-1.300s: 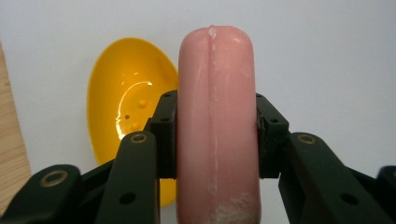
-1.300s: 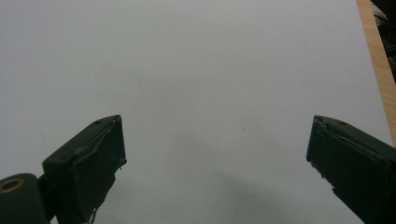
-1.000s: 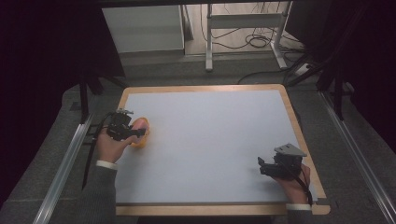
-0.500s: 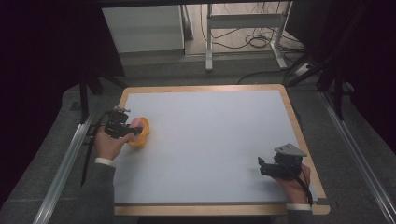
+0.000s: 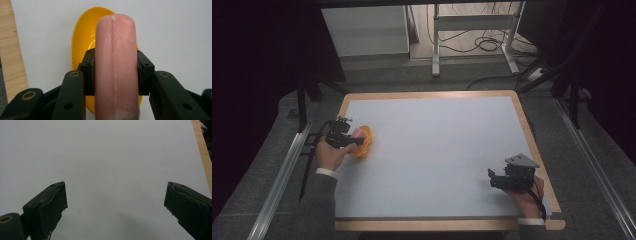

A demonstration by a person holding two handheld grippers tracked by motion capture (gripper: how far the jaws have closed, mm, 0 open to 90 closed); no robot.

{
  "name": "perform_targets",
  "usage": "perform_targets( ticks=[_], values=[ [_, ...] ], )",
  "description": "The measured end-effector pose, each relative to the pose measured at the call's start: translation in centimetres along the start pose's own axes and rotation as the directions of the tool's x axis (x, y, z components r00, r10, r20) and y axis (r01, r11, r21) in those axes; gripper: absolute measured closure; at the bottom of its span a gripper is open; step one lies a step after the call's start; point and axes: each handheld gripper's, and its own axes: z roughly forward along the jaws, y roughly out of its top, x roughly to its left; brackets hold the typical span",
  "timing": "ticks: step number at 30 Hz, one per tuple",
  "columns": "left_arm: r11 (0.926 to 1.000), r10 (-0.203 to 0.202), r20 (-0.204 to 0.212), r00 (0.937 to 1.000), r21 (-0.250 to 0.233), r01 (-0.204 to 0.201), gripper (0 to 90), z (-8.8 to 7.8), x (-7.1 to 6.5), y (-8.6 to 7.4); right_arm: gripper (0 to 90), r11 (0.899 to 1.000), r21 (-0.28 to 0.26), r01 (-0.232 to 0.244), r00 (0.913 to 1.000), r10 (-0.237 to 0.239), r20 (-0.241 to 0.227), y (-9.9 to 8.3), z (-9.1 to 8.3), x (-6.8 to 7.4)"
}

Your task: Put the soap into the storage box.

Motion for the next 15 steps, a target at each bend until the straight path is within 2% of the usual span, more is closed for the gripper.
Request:
perform_targets(
  ticks=[6,9,10,13,15],
  values=[
    [1.0,-0.002,-0.007,1.0,0.009,0.002,59.8,0.6,0.0,-0.2,4.3,1.0,0.001,-0.001,1.0,0.001,-0.001,0.0,0.0,0.0],
    [0.9997,-0.012,0.002,0.9999,-0.023,0.012,59.5,0.3,0.0,-0.2,4.3,1.0,0.0,0.004,1.0,-0.004,-0.003,0.0,0.0,0.1],
    [0.9992,-0.013,0.001,0.9999,-0.037,0.013,57.9,0.0,-0.1,-0.2,4.3,1.0,0.001,0.004,1.0,-0.004,-0.004,0.0,0.1,0.2],
    [0.9976,-0.009,-0.008,0.9999,-0.068,0.008,42.3,-0.7,-0.3,0.0,4.3,1.0,0.001,0.004,1.0,-0.004,-0.001,0.0,0.1,0.2],
    [0.9969,-0.007,-0.009,0.9999,-0.078,0.006,35.8,-1.1,-0.3,0.1,4.3,1.0,-0.003,0.004,1.0,-0.004,-0.001,0.0,0.0,0.1]
  ],
)
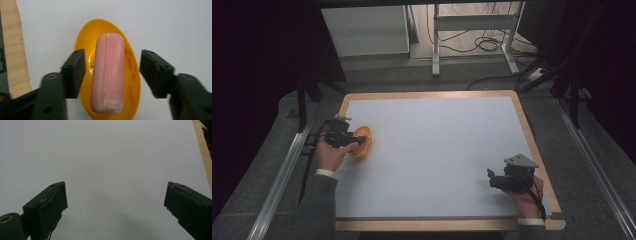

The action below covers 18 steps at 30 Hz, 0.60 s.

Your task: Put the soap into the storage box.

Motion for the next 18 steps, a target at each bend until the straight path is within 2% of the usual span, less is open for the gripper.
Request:
perform_targets(
  ticks=[2,4,9,11,16,18],
  values=[
    [0.9997,0.007,-0.001,1.0,-0.025,-0.007,29.6,-0.6,-0.3,-0.1,4.3,1.0,-0.002,-0.002,1.0,0.002,0.001,0.0,-0.1,-0.1],
    [0.9988,0.018,0.011,0.9998,-0.047,-0.017,27.0,-1.0,-0.6,-0.2,4.3,1.0,-0.004,-0.003,1.0,0.003,0.004,0.0,-0.1,-0.1],
    [0.9967,0.041,0.014,0.9991,-0.071,-0.04,19.4,-1.7,-1.6,-0.8,4.3,1.0,-0.005,-0.002,1.0,0.002,0.005,0.0,-0.1,0.0],
    [0.9937,0.064,0.0,0.998,-0.092,-0.063,20.3,-2.1,-2.1,-1.3,4.4,1.0,-0.005,-0.001,1.0,0.001,0.005,0.1,-0.2,0.0],
    [0.9847,0.095,0.051,0.9941,-0.151,-0.086,19.9,-3.1,-2.8,-2.7,4.5,1.0,-0.014,-0.006,1.0,0.006,0.004,0.1,-0.3,-0.1],
    [0.979,0.104,0.056,0.993,-0.182,-0.093,21.0,-3.5,-3.1,-3.3,4.9,1.0,-0.021,-0.004,1.0,0.004,0.005,0.2,-0.3,0.0]
  ],
)
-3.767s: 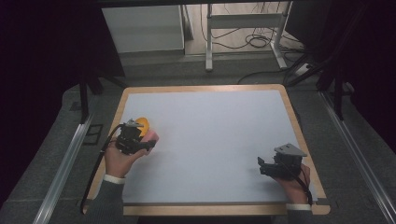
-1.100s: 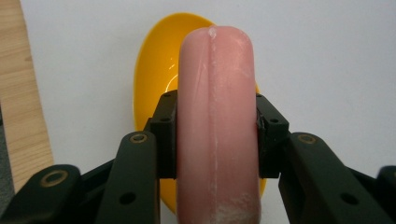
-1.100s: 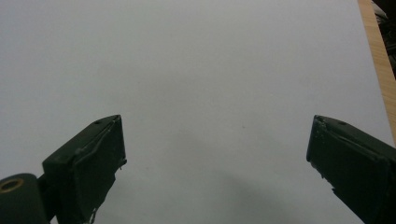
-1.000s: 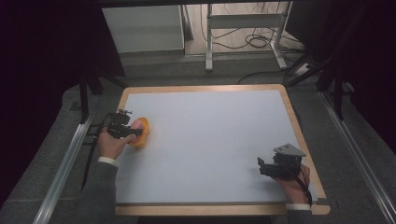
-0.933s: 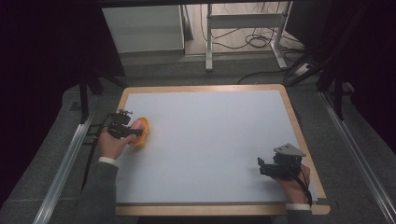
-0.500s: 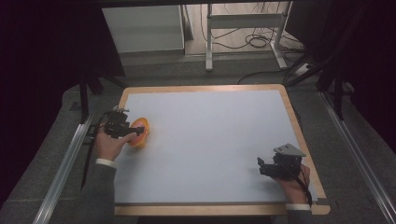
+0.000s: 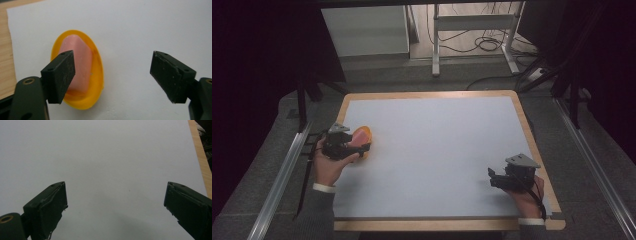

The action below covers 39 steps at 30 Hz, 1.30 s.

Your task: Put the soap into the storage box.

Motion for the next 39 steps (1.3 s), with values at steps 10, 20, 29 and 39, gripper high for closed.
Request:
perform_targets(
  ticks=[10,20,29,39],
  values=[
    [0.9993,0.001,0.094,0.9956,-0.039,0.003,22.6,-1.1,-1.7,-3.7,5.4,1.0,-0.018,0.012,0.9999,-0.012,0.004,0.2,-0.2,0.3],
    [0.9997,-0.024,0.112,0.9935,-0.001,0.024,21.9,-0.1,-1.9,-6.7,5.5,1.0,-0.013,0.024,0.9997,-0.024,0.0,0.2,0.0,0.7],
    [0.9997,-0.022,0.115,0.9931,0.01,0.021,22.0,-0.1,-2.3,-8.5,5.6,0.999,-0.02,0.039,0.9992,-0.039,-0.006,0.3,-0.1,1.3],
    [0.9997,-0.017,0.12,0.9927,0.021,0.014,21.9,0.3,-2.1,-8.5,5.8,0.999,-0.022,0.037,0.9993,-0.037,0.002,0.4,-0.1,1.1]
  ],
)
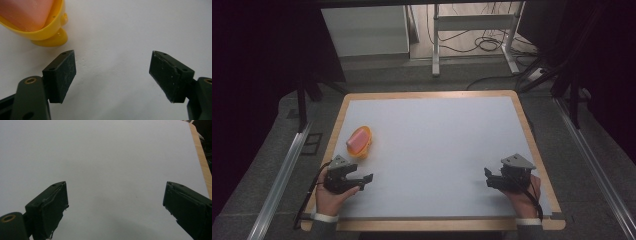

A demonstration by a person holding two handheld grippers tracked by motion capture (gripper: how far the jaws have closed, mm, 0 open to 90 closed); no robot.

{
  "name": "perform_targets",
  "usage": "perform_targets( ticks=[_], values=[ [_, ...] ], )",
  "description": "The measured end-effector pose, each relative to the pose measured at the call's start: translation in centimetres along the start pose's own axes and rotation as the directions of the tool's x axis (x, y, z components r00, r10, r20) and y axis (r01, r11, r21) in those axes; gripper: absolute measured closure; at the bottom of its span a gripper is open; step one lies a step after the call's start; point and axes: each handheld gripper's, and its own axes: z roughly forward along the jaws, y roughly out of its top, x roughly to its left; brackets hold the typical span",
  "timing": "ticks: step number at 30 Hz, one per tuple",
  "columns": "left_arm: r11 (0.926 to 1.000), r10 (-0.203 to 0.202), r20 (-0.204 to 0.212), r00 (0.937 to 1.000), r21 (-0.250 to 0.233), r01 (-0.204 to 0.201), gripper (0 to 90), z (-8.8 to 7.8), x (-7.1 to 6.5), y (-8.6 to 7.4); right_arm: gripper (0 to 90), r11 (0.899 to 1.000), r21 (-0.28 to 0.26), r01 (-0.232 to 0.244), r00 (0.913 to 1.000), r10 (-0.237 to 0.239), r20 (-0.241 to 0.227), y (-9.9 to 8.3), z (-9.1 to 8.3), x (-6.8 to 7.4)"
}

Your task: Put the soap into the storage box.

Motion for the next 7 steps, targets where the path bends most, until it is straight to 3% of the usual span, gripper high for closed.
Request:
perform_targets(
  ticks=[3,5,7],
  values=[
    [0.9999,-0.008,0.003,1.0,-0.012,0.009,21.9,-0.27,0.12,0.08,5.8,1.0,-0.003,-0.002,1.0,0.002,0.004,0.0,-0.04,-0.11],
    [0.9994,-0.019,0.045,0.9988,-0.027,0.02,21.7,-0.48,0.11,0.17,5.8,1.0,-0.001,-0.001,1.0,0.001,0.003,0.02,-0.01,-0.08],
    [0.9995,-0.008,0.038,0.9992,-0.031,0.009,21.8,-0.59,-0.06,0.31,5.8,1.0,-0.004,0.002,1.0,-0.002,0.001,0.09,0.06,0.05]
  ],
)
